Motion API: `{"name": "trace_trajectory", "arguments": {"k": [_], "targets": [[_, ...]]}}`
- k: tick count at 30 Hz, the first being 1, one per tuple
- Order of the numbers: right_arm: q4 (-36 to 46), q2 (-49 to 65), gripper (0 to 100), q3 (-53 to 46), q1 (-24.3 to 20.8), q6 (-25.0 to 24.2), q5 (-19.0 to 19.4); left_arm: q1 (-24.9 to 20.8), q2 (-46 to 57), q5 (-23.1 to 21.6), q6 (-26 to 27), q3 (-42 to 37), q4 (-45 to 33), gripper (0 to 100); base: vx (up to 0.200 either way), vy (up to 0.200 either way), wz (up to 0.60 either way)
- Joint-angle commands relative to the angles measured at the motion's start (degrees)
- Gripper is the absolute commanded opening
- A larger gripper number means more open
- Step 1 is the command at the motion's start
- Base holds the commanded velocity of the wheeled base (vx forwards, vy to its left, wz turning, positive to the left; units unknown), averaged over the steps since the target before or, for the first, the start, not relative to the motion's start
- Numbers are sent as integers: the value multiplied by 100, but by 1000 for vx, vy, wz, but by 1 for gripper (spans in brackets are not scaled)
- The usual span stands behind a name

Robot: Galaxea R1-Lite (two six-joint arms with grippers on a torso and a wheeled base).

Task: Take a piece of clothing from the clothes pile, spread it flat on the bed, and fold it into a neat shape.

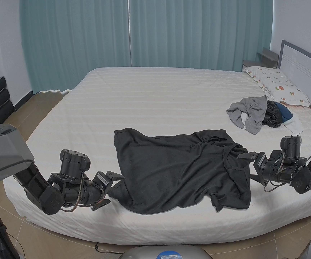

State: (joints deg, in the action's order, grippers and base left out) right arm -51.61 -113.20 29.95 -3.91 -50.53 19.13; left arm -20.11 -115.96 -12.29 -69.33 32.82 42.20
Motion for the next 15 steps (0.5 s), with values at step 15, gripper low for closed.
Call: {"name": "trace_trajectory", "arguments": {"k": [15], "targets": [[-6,0,100,-227,-233,34,-67,157,126,473,403,-47,-90,100,0,-133,0]]}}
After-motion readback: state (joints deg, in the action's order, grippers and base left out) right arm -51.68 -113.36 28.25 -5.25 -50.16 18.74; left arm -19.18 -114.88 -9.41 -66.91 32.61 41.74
